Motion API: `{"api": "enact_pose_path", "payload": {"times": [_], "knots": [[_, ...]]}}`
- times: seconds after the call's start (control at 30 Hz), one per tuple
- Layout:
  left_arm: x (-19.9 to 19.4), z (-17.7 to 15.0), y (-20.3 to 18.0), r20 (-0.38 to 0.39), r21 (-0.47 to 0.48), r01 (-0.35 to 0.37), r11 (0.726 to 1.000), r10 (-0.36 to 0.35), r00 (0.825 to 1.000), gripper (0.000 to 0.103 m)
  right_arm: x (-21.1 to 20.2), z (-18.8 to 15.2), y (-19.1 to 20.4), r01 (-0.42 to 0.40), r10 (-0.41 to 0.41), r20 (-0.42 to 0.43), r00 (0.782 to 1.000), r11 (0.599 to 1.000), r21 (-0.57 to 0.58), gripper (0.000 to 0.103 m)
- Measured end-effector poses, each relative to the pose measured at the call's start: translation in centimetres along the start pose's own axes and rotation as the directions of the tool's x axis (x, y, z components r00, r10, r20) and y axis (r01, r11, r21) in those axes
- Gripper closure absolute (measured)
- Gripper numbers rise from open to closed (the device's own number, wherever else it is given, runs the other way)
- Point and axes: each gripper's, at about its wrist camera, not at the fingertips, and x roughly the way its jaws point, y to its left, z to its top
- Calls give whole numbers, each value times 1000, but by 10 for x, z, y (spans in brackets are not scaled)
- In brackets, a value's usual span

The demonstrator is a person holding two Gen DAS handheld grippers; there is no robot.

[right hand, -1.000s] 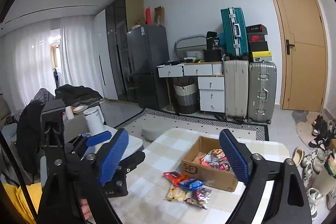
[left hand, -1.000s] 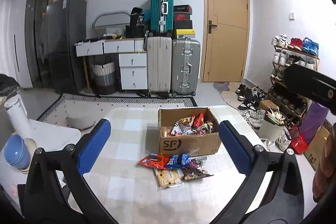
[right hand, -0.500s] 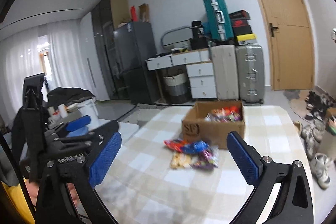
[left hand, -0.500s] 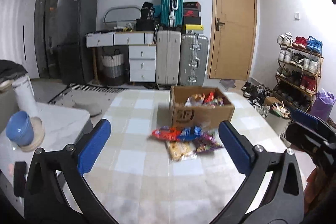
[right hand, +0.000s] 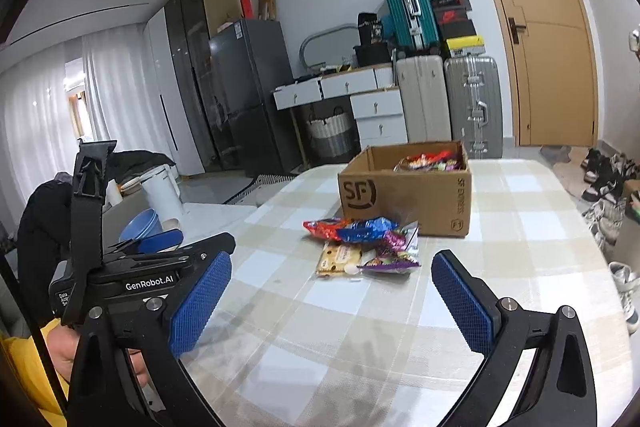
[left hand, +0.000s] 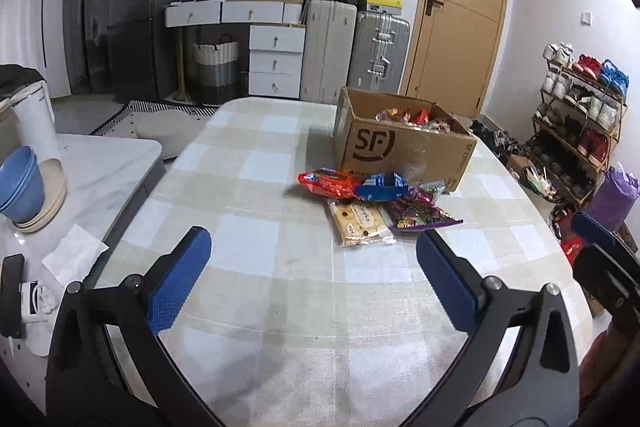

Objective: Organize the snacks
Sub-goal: 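Withdraw both open grippers from the box toward the remaining snacks, then grasp the red Oreo pack with the left gripper while the right grasps a purple candy bag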

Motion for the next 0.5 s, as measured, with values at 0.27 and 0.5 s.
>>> {"api": "enact_pose_path", "payload": {"times": [0.27,0.5], "knots": [[50,17,7,-83,-25,-1,1000,-1,997,1,41,11,-14,22,-24,-61,998,999,-39,1],[115,36,17,-182,-59,28,998,-38,983,1,107,27,-50,69,-71,-174,982,997,-15,1]]}}
